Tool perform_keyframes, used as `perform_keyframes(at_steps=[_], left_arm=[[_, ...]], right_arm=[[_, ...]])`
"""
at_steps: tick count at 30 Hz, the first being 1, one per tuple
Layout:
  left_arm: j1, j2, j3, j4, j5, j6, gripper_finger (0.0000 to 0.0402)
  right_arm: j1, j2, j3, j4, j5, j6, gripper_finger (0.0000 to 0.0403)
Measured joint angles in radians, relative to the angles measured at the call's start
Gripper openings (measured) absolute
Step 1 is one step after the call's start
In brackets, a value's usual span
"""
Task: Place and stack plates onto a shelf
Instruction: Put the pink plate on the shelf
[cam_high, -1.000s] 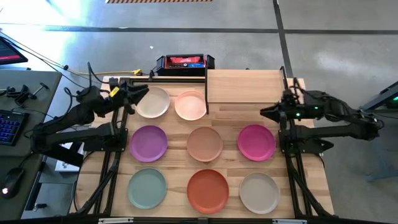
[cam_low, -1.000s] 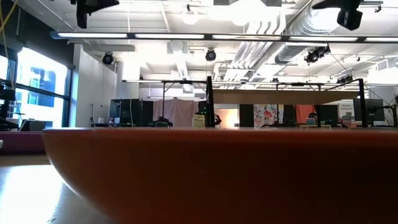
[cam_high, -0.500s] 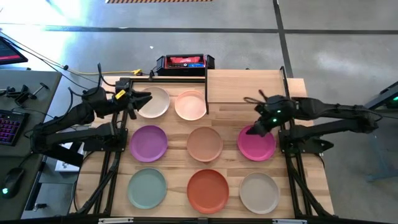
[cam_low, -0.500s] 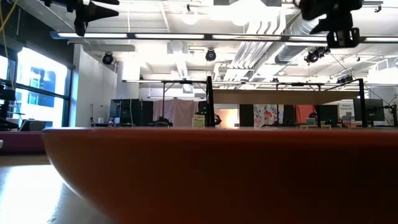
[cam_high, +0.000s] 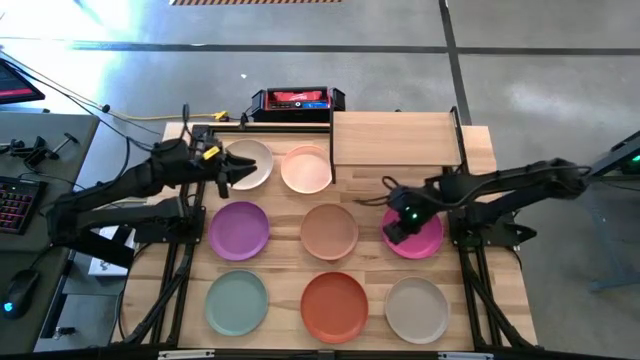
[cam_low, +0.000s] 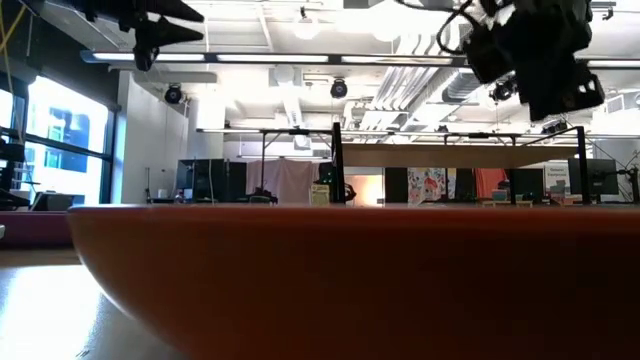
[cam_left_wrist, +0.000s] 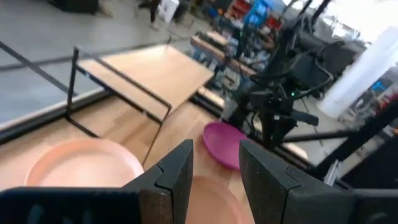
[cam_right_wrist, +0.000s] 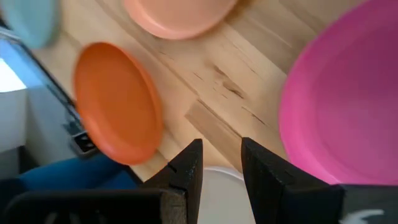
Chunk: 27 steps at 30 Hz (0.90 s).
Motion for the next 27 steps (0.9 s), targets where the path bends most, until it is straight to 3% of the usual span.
perform_keyframes(at_steps=[6,11,17,27], left_arm=[[0.000,0.053,0.000,0.000,0.000,0.009,0.0117],[0.000,0.075,0.000,0.000,0.026,0.008,0.0117],[0.000,0.077,0.000,-0.008,0.044,0.008,0.0117],[0.000,0.077,0.000,-0.011,0.044,0.007,0.0117]], right_arm=[[0.050,0.108,0.000,-0.001,0.000,-0.004,0.0096],[0.078,0.177,0.000,-0.001,0.005,-0.004,0.0126],[0.093,0.246,0.000,0.001,0.124,-0.019,0.0160],[0.096,0.366,0.000,0.003,0.135,-0.052,0.0153]])
